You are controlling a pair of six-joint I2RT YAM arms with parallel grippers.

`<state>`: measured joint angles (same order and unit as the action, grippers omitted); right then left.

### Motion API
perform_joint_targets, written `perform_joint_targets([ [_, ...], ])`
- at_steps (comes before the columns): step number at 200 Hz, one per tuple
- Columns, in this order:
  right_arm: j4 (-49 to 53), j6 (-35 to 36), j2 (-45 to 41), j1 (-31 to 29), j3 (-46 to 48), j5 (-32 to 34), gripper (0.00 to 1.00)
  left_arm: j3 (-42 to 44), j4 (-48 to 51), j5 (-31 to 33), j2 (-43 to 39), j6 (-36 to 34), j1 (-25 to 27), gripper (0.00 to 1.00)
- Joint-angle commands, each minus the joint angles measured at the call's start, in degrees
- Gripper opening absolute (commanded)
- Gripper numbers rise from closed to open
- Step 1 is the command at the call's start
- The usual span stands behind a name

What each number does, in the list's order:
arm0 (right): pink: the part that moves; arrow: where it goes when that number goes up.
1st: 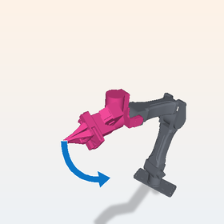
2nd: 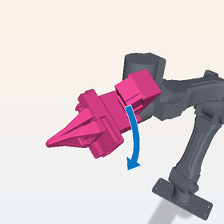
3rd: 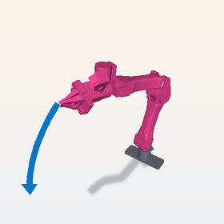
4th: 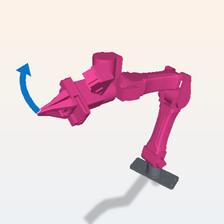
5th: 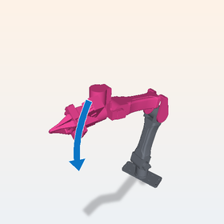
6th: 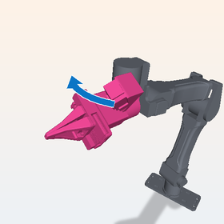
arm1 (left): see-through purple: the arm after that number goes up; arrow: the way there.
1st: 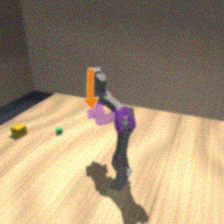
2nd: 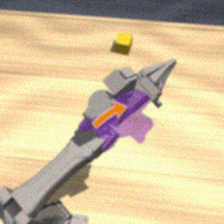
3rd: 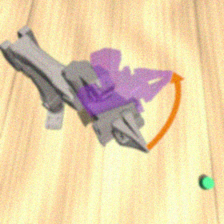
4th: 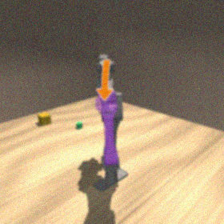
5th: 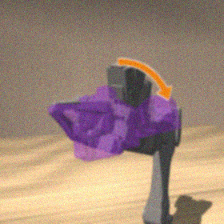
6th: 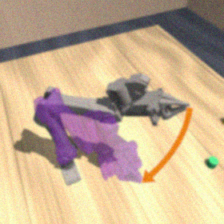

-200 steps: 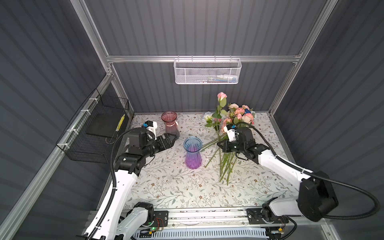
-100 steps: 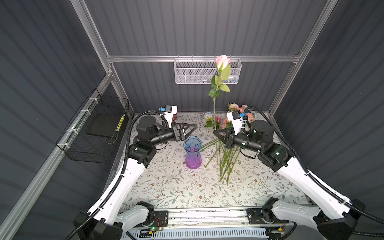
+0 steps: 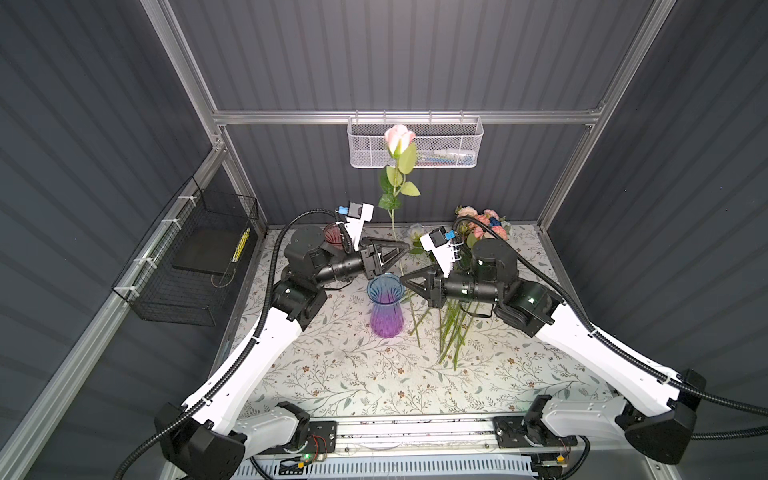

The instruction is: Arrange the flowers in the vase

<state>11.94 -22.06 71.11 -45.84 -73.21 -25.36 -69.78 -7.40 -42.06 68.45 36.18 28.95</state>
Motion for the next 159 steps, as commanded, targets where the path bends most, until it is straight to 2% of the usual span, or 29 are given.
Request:
perform_joint_targets([
  [1, 0.7, -0.3, -0.2, -0.3, -1.7, -0.3, 0.0, -2.9, 0.2, 0.3, 0.0, -2.1, 0.2, 0.12],
  [13, 0.8, -0.2, -0.5, -0.3, -1.3, 0.1, 0.0, -3.7, 1.8, 1.3, -0.1, -3.5, 0.2, 0.0],
  [32, 1.3, -0.2, -1.4, -0.3, -0.8, 1.1, 0.15, -6.0, 5.0, 3.1, -0.1, -6.3, 0.2, 0.0],
  [51, 1.3, -0.1, -3.3, -0.3, 0.5, 3.0, 0.39, -9.7, 9.3, 4.9, 0.5, -10.6, 0.2, 0.0],
  [70, 1.5, 0.7, -6.3, -0.2, 2.0, 5.5, 0.5, -15.4, 13.9, 8.5, 1.3, -16.1, 0.2, 0.0],
  [73, 1.5, 0.7, -6.6, -0.2, 2.3, 7.6, 0.52, -16.0, 14.4, 9.3, 1.3, -17.0, 0.2, 0.0],
  [100, 3.7, 1.8, -11.6, 0.0, 3.6, 12.4, 0.55, -22.4, 18.9, 16.3, 2.8, -25.1, 0.2, 0.0],
  [121, 5.3, 2.5, -14.3, 0.0, 4.2, 14.7, 0.55, -25.6, 20.5, 19.1, 4.6, -29.1, 0.2, 0.0],
  [159, 6.7, 2.6, -17.6, 0.1, 5.5, 17.4, 0.57, -22.5, 17.7, 21.9, 6.6, -30.7, 0.1, 0.0],
])
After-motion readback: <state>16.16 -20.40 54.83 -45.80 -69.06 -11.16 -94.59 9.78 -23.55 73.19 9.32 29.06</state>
